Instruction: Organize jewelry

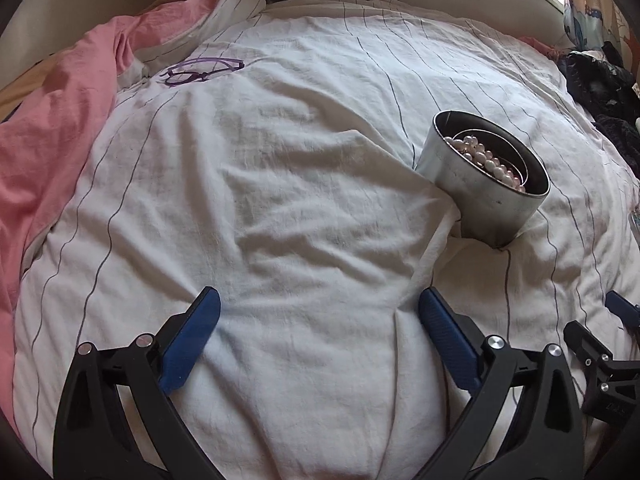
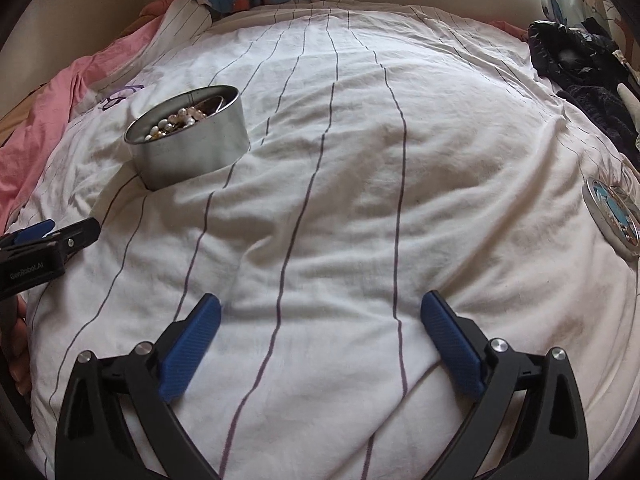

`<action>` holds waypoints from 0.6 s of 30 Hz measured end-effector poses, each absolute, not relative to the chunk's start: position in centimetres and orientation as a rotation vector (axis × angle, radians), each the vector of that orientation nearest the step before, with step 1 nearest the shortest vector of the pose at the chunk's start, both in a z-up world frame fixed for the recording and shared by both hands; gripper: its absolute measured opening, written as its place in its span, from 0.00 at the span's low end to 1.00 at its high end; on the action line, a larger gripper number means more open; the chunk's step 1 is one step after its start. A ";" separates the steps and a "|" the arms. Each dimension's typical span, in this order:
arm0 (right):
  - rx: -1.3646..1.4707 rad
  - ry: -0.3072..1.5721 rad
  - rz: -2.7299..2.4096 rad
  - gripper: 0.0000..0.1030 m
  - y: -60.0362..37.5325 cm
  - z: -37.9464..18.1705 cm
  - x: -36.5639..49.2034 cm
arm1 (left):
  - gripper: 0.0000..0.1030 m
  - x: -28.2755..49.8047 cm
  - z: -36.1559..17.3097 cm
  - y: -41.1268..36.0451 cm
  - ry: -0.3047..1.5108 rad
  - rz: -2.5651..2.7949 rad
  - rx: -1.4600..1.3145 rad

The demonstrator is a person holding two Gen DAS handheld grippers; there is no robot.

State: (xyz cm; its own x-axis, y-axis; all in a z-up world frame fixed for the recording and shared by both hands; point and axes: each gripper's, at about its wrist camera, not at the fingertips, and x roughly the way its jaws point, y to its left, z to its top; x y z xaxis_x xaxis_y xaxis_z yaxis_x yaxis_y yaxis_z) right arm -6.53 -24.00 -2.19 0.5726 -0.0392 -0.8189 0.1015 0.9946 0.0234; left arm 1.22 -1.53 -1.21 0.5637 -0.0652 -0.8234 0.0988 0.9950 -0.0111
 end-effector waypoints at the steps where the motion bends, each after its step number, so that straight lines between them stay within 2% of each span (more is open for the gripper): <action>1: 0.079 0.948 -0.080 0.93 -24.1 -2.1 -6.6 | 0.93 1.2 -1.2 -1.6 0.967 -0.099 0.046; 11: 0.070 0.956 -0.089 0.93 -23.9 -2.2 -6.4 | 0.93 1.6 -1.6 -1.4 0.986 -0.108 0.038; 15: 0.074 0.928 -0.108 0.93 -24.6 -1.4 -6.2 | 0.93 1.5 -0.6 -1.1 0.935 -0.068 0.127; 18: 0.095 0.957 -0.136 0.93 -25.4 -1.9 -5.7 | 0.94 2.4 -1.6 0.3 0.990 -0.075 0.046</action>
State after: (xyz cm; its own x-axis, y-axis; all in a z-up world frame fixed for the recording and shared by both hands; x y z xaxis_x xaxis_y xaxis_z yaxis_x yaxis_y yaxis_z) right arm -5.68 -25.45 -1.87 0.5686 -0.0738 -0.8193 0.1575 0.9873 0.0204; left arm 2.39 0.25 -1.61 0.5464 -0.0418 -0.8365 0.0840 0.9965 0.0050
